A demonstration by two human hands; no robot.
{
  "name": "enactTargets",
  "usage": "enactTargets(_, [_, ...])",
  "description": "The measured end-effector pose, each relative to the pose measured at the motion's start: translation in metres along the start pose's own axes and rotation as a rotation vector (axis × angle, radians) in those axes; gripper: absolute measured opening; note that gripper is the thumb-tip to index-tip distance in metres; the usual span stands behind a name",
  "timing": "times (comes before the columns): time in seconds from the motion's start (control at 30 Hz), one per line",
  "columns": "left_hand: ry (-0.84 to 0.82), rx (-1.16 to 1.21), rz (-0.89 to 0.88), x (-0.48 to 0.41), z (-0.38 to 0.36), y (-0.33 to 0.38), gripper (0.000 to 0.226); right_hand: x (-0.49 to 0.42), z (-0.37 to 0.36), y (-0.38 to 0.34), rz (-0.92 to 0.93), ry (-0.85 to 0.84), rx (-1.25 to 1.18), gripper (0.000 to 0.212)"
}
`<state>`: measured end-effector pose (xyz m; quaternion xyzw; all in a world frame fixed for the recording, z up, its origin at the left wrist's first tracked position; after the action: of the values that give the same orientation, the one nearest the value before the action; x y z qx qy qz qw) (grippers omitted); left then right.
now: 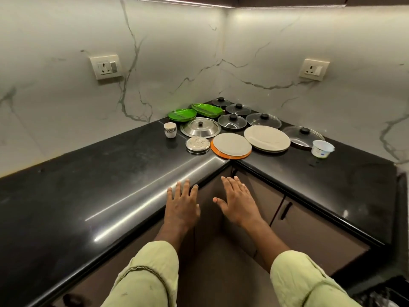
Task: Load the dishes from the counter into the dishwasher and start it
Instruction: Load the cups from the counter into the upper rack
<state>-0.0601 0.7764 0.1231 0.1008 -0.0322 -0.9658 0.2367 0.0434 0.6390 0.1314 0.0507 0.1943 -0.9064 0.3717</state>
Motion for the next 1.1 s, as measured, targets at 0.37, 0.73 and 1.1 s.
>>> enactTargets(0.37, [-0.12, -0.065, 0.138, -0.116, -0.031, -0.011, 0.072, -0.151, -0.035, 0.041, 0.095, -0.112, -0.122, 0.078])
enactTargets(0.73, [-0.367, -0.03, 0.277, -0.241, -0.071, -0.116, 0.099, -0.28, -0.1, -0.004, 0.154, -0.192, -0.236, 0.077])
enactTargets(1.1, [-0.718, 0.083, 0.237, -0.342, -0.104, -0.161, 0.127, -0.404, -0.168, -0.035, -0.037, -0.26, -0.421, 0.083])
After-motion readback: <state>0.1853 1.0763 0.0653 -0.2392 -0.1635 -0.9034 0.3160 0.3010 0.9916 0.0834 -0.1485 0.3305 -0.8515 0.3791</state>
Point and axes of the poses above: each hand's wrist, its own x-axis away from the middle knuckle, its own z-axis out of the back of the hand, y = z × x, the point moved 3 cm from there along -x, towards the middle knuckle, and after that the axes turned 8 degrees about y, right-handed, at the moved point
